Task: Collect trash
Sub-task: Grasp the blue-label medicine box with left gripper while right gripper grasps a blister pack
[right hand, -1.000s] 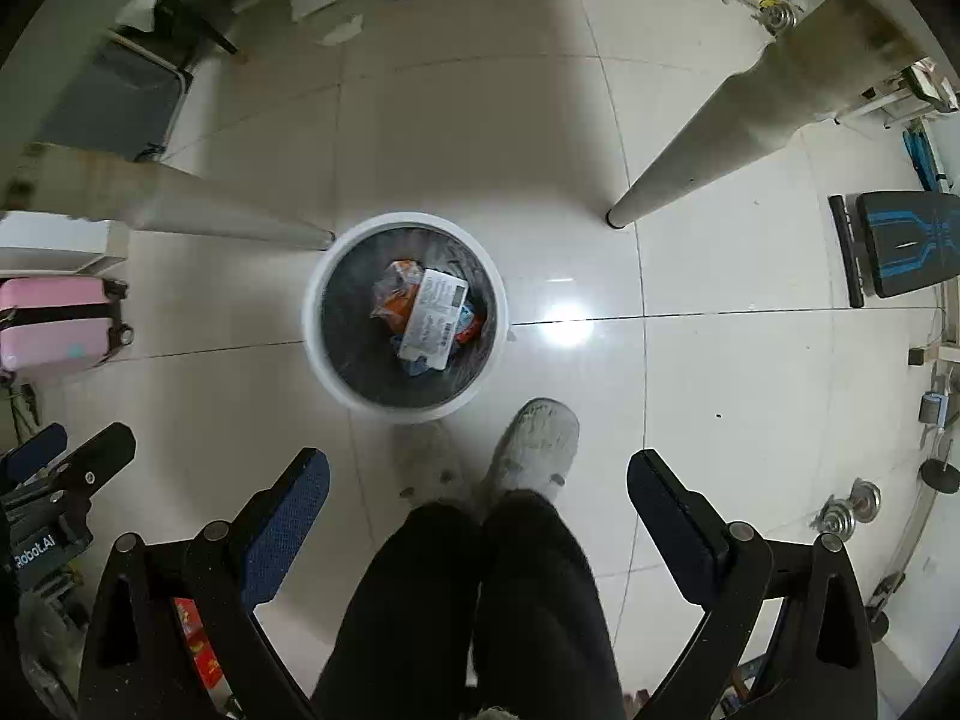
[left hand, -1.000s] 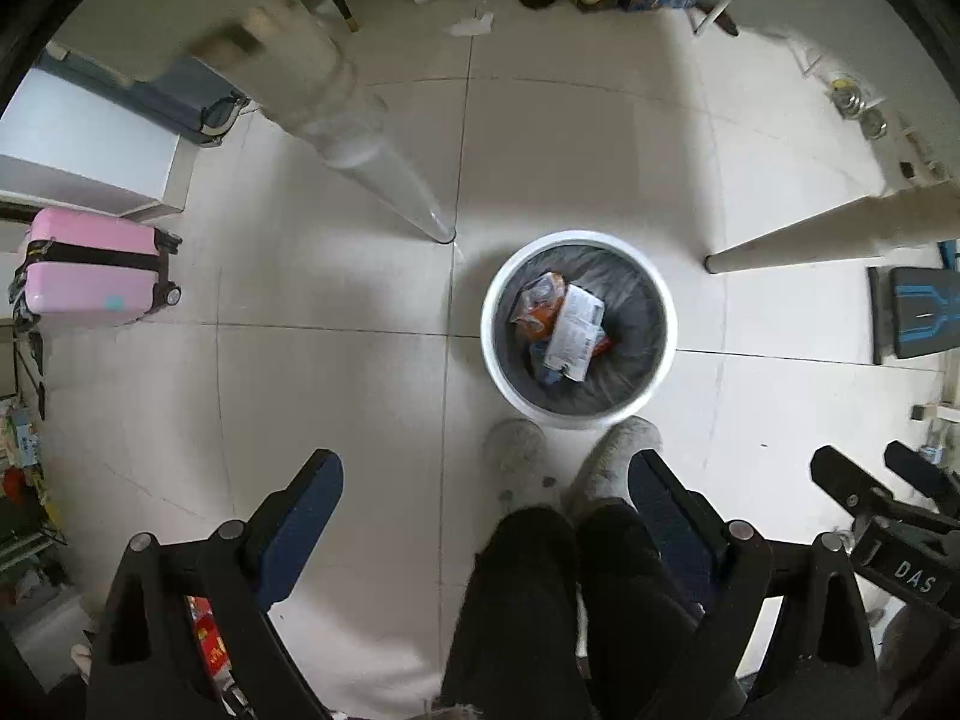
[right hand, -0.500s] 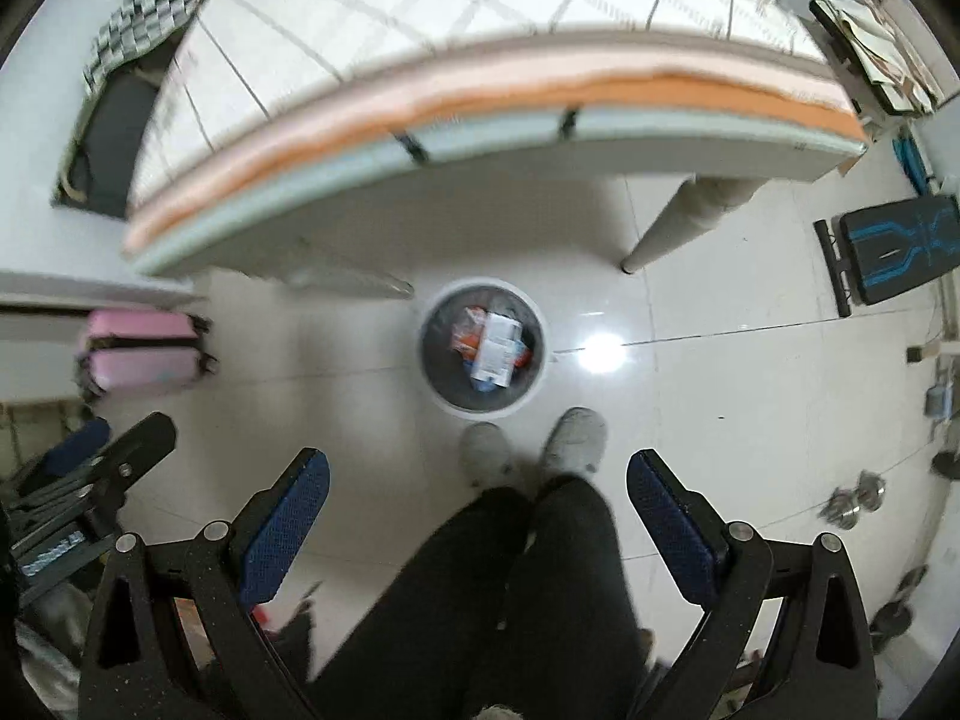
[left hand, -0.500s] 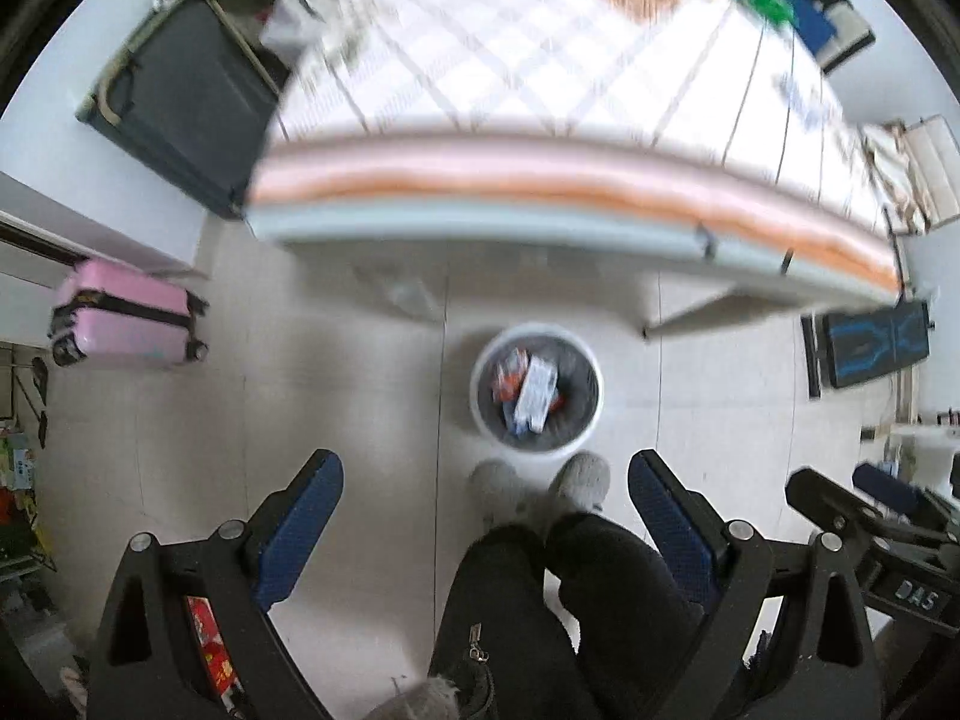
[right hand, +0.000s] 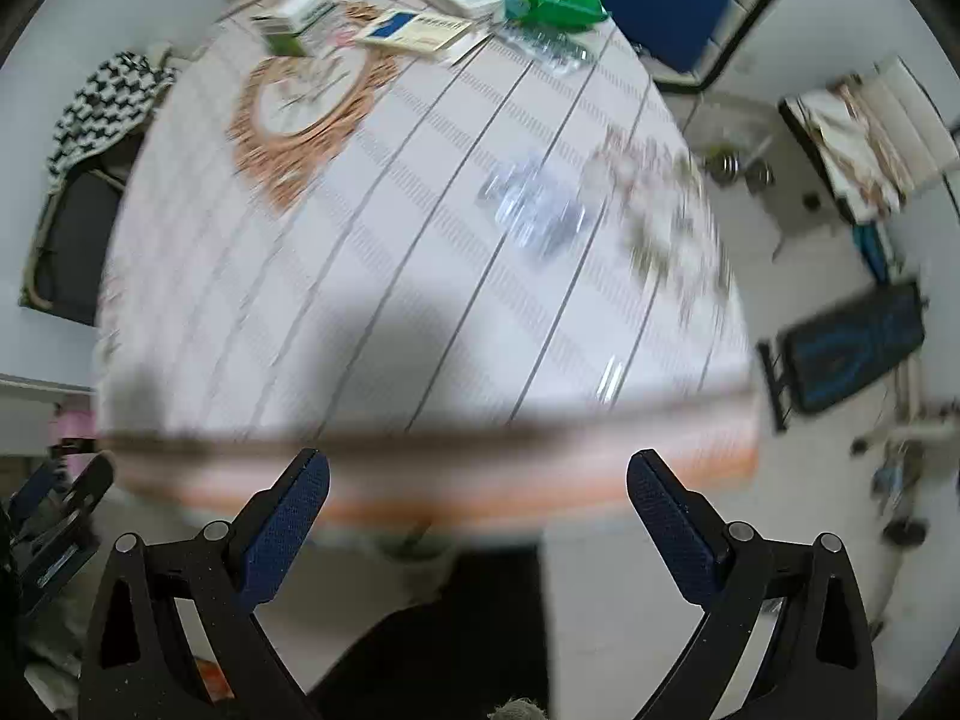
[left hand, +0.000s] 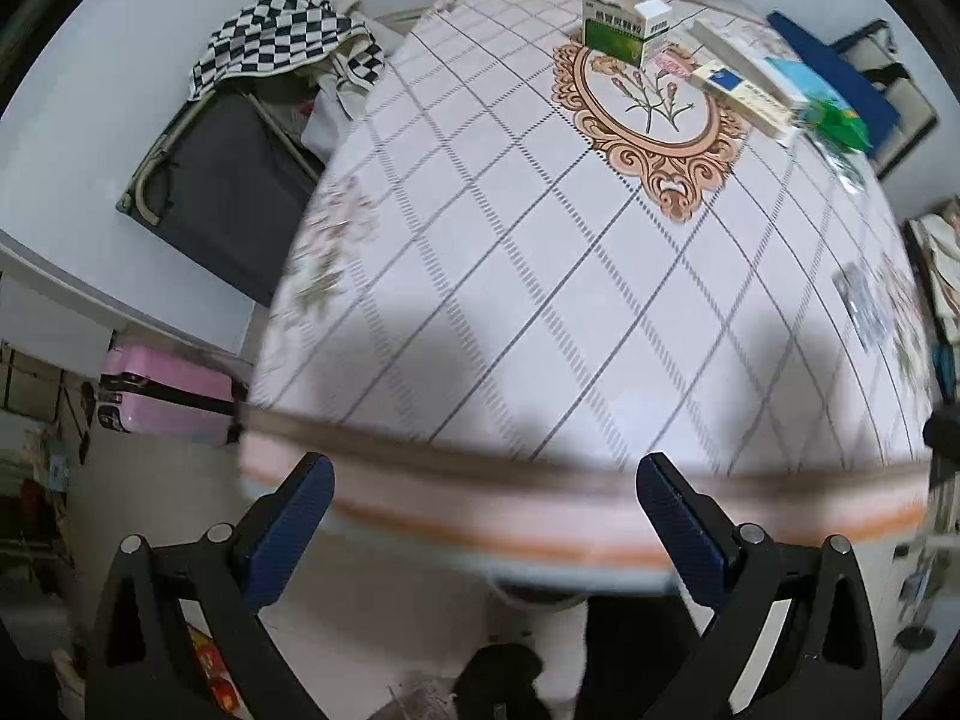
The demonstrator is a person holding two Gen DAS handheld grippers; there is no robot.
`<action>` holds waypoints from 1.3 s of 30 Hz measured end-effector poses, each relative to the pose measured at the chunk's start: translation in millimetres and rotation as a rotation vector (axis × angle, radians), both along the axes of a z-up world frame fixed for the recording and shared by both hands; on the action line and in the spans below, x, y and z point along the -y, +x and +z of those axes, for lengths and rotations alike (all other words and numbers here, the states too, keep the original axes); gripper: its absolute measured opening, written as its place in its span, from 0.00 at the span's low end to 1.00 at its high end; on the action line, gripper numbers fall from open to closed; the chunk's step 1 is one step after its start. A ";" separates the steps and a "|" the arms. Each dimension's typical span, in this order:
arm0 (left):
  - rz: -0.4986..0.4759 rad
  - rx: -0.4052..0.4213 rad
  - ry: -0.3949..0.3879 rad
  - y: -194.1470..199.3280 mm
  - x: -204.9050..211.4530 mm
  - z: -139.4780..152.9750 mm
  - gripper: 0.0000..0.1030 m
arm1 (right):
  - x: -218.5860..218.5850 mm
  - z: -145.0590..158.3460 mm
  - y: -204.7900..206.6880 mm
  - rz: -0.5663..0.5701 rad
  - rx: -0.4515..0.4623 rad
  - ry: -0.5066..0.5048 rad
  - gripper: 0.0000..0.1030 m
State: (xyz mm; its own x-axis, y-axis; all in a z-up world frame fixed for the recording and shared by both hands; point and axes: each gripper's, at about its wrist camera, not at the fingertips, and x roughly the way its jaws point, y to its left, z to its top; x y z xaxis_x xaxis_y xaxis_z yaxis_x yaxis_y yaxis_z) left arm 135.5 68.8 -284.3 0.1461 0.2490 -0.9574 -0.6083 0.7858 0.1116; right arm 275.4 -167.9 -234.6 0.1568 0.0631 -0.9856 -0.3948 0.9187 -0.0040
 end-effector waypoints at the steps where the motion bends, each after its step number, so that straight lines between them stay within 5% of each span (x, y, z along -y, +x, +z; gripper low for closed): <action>1: 0.016 -0.021 -0.009 17.7 1.6 -8.9 1.00 | -2.1 -11.5 29.5 0.026 0.003 -0.029 0.98; 6: 0.068 -0.111 -0.075 87.8 8.0 -46.0 1.00 | -14.6 -77.6 133.7 0.103 -0.050 -0.088 0.98; 10: 0.073 -0.158 -0.092 122.0 10.6 -61.8 1.00 | -28.1 -109.1 164.4 0.157 -0.115 -0.050 0.96; 13: 0.076 -0.188 -0.104 146.2 6.8 -67.8 1.00 | -39.6 -113.4 161.9 0.209 -0.078 -0.064 0.78; 15: 0.075 -0.193 -0.115 168.9 2.4 -67.9 1.00 | -43.9 -109.7 162.3 0.217 -0.037 -0.081 0.58; 20: 0.092 -0.133 -0.167 246.2 -12.5 -54.2 1.00 | -28.0 -91.2 209.1 0.029 -0.047 0.017 0.57; 26: 0.257 -0.013 -0.364 360.1 -47.2 -47.3 1.00 | -1.3 -83.0 303.2 -0.240 -0.070 0.050 0.57; 31: 0.381 -0.052 -0.452 419.1 -68.6 -75.7 0.99 | 11.6 -86.8 343.2 -0.364 -0.095 0.066 0.57; 36: 0.444 -0.103 -0.440 431.5 -76.7 -98.3 0.99 | 5.3 -101.5 358.3 -0.401 -0.115 0.064 0.57; 39: 0.350 -0.108 -0.374 435.6 -67.8 -92.9 0.87 | 6.2 -105.6 357.6 -0.386 -0.119 0.062 0.57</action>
